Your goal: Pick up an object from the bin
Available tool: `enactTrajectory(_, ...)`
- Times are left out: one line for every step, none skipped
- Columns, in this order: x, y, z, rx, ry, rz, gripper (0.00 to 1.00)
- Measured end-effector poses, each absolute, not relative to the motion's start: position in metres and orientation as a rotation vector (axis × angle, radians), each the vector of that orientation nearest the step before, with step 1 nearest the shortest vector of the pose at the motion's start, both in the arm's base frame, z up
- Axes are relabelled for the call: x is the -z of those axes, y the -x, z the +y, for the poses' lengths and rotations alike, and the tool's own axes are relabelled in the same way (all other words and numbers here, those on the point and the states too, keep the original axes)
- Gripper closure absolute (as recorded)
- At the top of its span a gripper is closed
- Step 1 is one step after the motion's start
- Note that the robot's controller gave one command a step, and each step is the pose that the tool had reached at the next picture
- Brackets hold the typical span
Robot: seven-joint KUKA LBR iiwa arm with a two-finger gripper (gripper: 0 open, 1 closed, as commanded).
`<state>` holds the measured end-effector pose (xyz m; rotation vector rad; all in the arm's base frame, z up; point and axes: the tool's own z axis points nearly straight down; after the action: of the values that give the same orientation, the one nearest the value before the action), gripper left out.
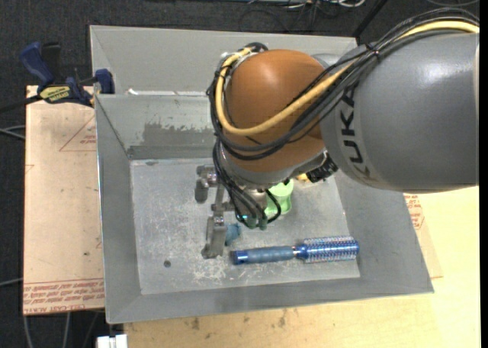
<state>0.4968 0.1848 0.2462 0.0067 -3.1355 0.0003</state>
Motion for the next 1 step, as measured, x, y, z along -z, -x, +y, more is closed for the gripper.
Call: enactTrajectory(-0.1929,-0.4777,0.1299,-0.004,0.186,-3.13,0.0)
